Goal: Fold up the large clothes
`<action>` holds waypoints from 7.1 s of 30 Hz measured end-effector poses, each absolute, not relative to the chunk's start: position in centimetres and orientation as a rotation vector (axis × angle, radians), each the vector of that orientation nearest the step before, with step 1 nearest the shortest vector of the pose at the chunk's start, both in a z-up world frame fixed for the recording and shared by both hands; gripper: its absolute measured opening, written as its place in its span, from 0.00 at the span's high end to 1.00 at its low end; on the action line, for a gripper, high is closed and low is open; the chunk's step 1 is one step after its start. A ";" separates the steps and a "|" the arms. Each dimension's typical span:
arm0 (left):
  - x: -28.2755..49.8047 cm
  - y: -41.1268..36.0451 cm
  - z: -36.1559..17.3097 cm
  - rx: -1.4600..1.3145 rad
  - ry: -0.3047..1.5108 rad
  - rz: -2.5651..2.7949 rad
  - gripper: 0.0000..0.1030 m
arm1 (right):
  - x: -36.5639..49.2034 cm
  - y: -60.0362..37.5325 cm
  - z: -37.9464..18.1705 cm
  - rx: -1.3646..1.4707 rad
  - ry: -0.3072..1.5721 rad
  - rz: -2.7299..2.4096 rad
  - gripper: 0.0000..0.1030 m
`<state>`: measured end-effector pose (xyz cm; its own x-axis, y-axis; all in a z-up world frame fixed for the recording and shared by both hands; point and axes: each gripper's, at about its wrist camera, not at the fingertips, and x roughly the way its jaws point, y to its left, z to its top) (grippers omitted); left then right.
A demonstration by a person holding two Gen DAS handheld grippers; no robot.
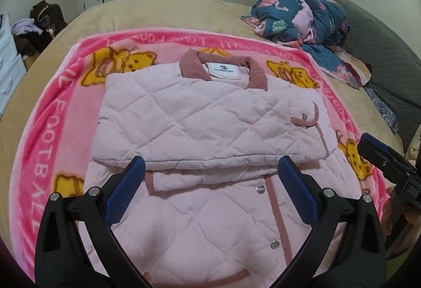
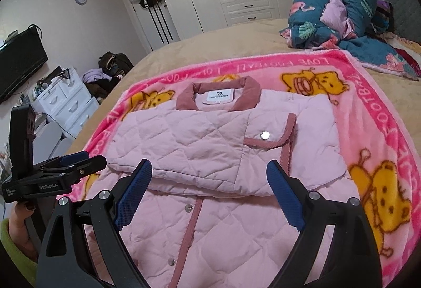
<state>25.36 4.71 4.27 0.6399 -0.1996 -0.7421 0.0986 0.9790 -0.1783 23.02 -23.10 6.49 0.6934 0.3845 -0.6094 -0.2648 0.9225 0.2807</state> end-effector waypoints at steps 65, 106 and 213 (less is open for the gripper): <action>8.9 6.6 0.2 -0.086 0.863 -0.112 0.08 | 7.8 -29.9 3.5 0.086 0.738 0.263 0.04; 2.2 14.8 -8.4 -0.249 1.070 -0.006 0.31 | 2.4 -38.8 -5.5 0.145 1.071 0.221 0.04; 19.4 14.5 7.9 -0.163 0.697 -0.018 0.90 | 20.4 -38.6 10.4 0.328 0.583 0.340 0.84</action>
